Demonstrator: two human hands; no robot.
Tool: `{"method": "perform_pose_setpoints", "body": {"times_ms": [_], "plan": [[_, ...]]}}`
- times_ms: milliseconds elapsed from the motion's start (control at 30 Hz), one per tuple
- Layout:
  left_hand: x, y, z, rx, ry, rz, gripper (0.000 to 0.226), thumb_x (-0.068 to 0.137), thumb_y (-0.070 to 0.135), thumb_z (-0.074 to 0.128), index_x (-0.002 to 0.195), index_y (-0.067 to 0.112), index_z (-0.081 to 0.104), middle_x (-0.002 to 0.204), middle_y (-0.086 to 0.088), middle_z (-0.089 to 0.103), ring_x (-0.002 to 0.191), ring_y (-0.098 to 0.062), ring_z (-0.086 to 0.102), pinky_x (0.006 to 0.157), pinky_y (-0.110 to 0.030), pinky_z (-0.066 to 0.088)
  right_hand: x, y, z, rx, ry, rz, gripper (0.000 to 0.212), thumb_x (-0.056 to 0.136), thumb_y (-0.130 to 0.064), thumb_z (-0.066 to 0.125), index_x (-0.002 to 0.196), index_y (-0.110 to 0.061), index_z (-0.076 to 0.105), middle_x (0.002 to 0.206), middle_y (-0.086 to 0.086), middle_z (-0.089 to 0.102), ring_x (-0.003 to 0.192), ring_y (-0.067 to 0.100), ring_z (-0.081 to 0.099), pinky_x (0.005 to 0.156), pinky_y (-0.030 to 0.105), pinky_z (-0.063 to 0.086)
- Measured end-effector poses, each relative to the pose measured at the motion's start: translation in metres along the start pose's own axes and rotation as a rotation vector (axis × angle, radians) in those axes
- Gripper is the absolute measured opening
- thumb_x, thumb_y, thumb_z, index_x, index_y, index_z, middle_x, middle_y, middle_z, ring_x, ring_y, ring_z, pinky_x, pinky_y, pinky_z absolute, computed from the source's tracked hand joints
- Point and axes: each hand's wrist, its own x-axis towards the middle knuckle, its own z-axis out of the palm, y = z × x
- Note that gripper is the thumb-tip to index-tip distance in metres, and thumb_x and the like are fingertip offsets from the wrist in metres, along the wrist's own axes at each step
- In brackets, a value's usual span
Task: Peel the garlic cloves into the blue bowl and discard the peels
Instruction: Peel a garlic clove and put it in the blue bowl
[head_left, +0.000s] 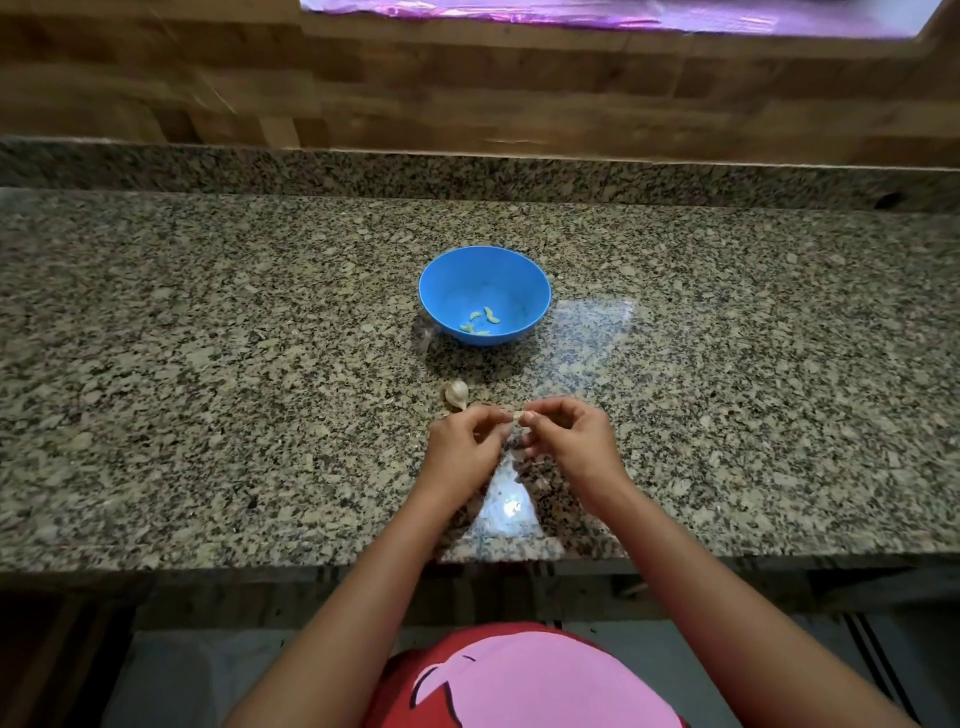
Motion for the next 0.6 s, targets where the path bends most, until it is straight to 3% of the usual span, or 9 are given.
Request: {"method": "perform_pose_setpoints", "body": {"times_ms": [100,300,467,600], "plan": [[0.002,0.004,-0.001,-0.086,0.011,0.012,0.021,0.083,0.024,0.07,0.101,0.013,0.071,0.089,0.002,0.072,0.084,-0.007,0.067,0.078,-0.024,0.056,0.0,-0.001,-0.001,0.013,-0.022,-0.006,0.006,0.087,0.001,0.061,0.089,-0.003,0.065,0.076,0.013,0.066,0.063,0.017,0.063,0.057,0.025,0.056],[-0.001,0.009,0.003,-0.09,0.084,0.04,0.015,0.083,0.019,0.07,0.095,0.011,0.072,0.082,0.002,0.07,0.074,-0.006,0.066,0.068,-0.014,0.053,-0.003,-0.003,0.004,0.018,0.005,-0.027,0.008,0.086,0.002,0.061,0.083,-0.004,0.066,0.073,0.01,0.066,0.06,0.015,0.062,0.056,0.022,0.055],[0.001,0.012,0.005,-0.341,0.098,-0.12,0.004,0.081,0.014,0.072,0.083,0.017,0.072,0.076,0.003,0.071,0.07,-0.005,0.066,0.065,-0.016,0.052,-0.001,-0.002,0.006,0.091,0.025,-0.01,0.005,0.084,0.002,0.063,0.084,-0.001,0.067,0.072,0.011,0.067,0.059,0.016,0.062,0.062,0.027,0.056],[0.003,0.017,0.005,-0.636,0.076,-0.298,0.005,0.08,0.003,0.07,0.085,0.002,0.069,0.074,-0.006,0.07,0.064,-0.011,0.066,0.061,-0.019,0.053,0.0,0.0,0.004,0.071,0.004,-0.036,0.011,0.086,0.006,0.059,0.083,-0.002,0.066,0.069,0.01,0.066,0.058,0.015,0.061,0.061,0.027,0.057]]}}
